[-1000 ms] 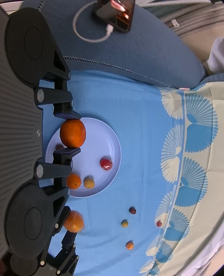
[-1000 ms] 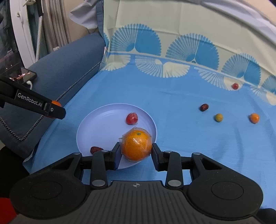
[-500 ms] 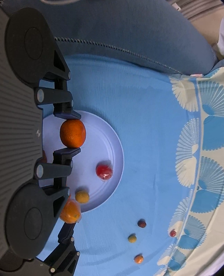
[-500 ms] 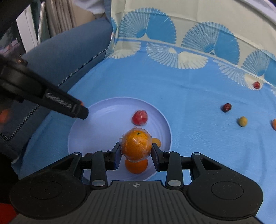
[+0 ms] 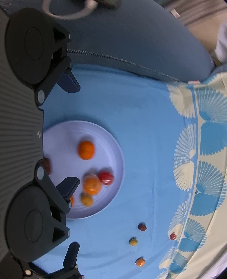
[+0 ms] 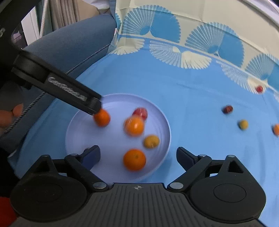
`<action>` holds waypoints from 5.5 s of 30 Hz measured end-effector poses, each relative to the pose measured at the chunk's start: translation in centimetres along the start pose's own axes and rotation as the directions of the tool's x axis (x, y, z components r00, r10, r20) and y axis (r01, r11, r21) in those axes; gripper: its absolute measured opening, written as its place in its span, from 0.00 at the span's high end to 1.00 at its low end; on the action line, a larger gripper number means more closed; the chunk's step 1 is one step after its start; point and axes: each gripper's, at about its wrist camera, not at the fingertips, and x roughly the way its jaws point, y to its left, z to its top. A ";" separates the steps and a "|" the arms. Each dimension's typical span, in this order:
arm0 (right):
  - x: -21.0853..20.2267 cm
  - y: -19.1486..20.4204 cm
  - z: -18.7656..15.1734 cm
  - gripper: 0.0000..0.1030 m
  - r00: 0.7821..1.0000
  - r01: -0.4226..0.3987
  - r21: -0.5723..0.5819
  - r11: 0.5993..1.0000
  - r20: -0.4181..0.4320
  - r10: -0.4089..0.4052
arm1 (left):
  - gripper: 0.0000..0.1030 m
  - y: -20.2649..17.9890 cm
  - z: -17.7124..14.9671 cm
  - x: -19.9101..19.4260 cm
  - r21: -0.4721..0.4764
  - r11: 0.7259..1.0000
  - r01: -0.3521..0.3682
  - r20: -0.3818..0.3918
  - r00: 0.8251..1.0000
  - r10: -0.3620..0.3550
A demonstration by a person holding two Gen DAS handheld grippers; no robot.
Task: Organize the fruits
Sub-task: 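Open both tools to drop the oranges onto the plate, then lift both open tools away from the plate toward the loose fruits, then grasp a yellow fruit with the left tool while the right tool grasps a wrapped orange, then carry the yellow fruit and wrapped orange over the plate with both tools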
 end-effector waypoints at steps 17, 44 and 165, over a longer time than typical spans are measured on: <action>-13.1 3.5 -3.9 0.01 0.982 0.059 0.065 0.996 0.176 -0.070 | 0.00 0.9 -8.1 -11.7 -0.063 0.993 -0.104 0.030 0.994 0.106; -20.6 2.9 -6.0 0.01 0.921 0.140 0.097 0.985 0.352 -0.166 | 0.00 -3.5 -9.4 -16.4 0.007 0.998 -0.067 0.132 0.989 0.065; -17.5 3.9 -6.5 0.61 0.977 0.117 -0.031 0.993 0.185 -0.109 | 0.75 -2.4 -9.6 -15.7 -0.130 0.990 0.051 0.196 0.980 -0.024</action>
